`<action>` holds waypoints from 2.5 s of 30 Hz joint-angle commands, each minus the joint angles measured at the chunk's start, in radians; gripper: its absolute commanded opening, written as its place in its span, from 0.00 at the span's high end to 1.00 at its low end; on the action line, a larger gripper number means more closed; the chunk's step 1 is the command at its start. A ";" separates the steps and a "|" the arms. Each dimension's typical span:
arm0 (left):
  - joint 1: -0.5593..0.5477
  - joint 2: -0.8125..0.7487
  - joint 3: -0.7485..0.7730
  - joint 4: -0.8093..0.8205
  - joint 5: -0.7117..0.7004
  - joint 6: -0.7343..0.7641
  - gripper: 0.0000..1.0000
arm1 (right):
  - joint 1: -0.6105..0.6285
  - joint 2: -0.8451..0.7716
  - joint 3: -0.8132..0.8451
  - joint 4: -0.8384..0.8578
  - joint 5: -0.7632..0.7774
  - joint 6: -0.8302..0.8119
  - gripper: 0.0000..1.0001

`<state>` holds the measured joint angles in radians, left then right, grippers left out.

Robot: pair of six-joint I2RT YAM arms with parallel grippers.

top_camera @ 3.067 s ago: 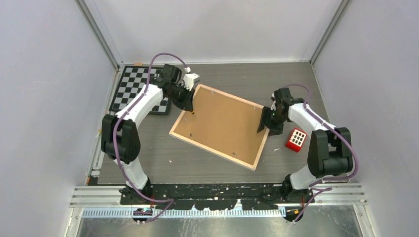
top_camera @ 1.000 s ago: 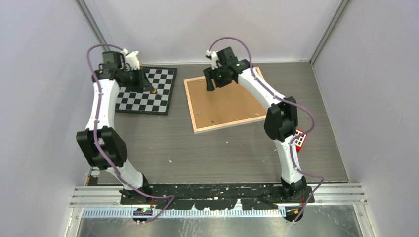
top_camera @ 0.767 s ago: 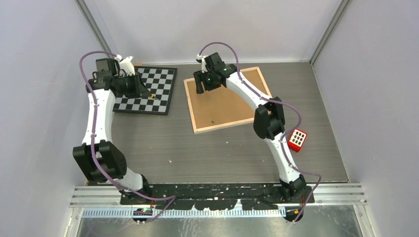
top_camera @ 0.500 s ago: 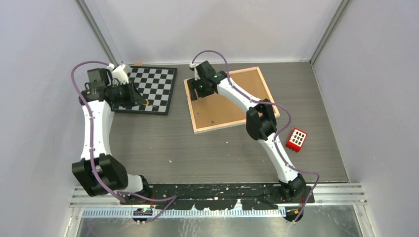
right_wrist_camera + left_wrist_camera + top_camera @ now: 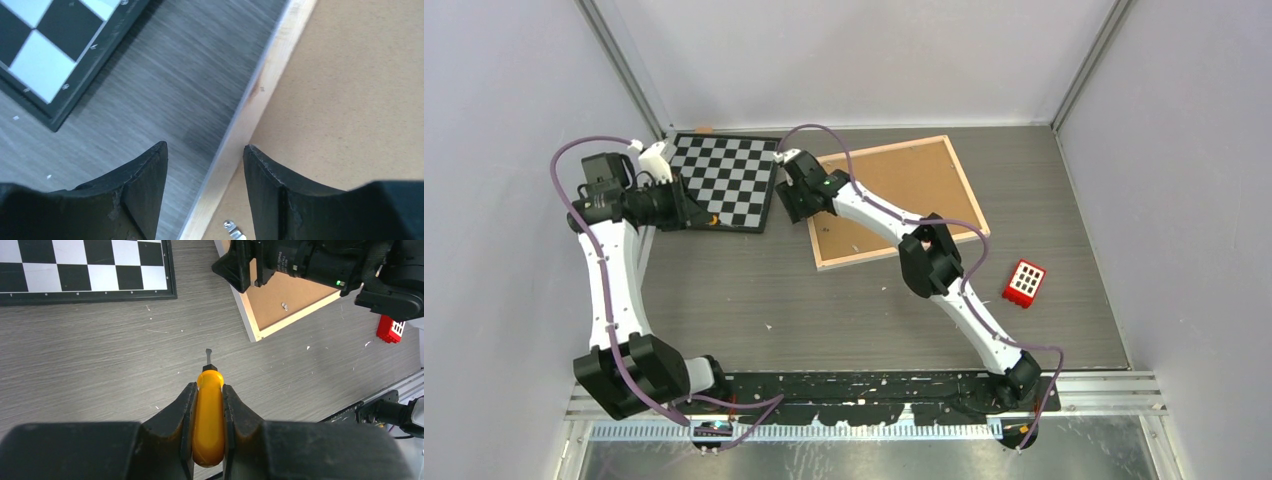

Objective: Take the photo out of the frame

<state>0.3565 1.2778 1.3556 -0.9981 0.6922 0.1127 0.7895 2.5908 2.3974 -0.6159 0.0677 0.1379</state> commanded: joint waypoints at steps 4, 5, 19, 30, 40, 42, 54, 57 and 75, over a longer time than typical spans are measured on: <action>0.014 -0.075 -0.004 0.000 0.044 0.019 1.00 | 0.002 0.016 0.034 0.065 0.209 -0.036 0.39; 0.015 -0.078 -0.007 0.000 0.044 0.019 1.00 | 0.001 0.022 0.032 0.072 0.217 -0.031 0.39; 0.018 -0.064 0.008 0.011 0.043 0.020 1.00 | 0.092 -0.064 -0.170 -0.028 0.005 -0.266 0.99; 0.018 -0.036 -0.002 0.059 0.102 0.001 1.00 | 0.199 -0.406 -0.674 -0.028 -0.134 -0.487 1.00; 0.017 -0.034 -0.035 0.006 0.125 0.100 1.00 | 0.237 -0.651 -1.079 -0.079 -0.210 -0.745 1.00; 0.018 -0.030 -0.043 -0.010 0.132 0.124 1.00 | 0.237 -0.686 -1.128 -0.087 -0.198 -0.783 1.00; -0.041 0.082 -0.028 -0.070 0.130 0.224 1.00 | 0.234 -0.841 -1.234 -0.061 -0.114 -0.791 0.83; -0.117 0.121 0.010 -0.070 0.074 0.235 1.00 | 0.211 -0.893 -1.212 -0.056 -0.110 -0.744 0.61; -0.578 0.263 0.139 -0.064 -0.253 0.381 1.00 | -0.355 -1.134 -1.251 0.044 -0.141 -0.217 0.00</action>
<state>-0.1497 1.5318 1.4696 -1.0668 0.5301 0.4191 0.5823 1.4368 1.1198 -0.5293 0.0456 -0.2581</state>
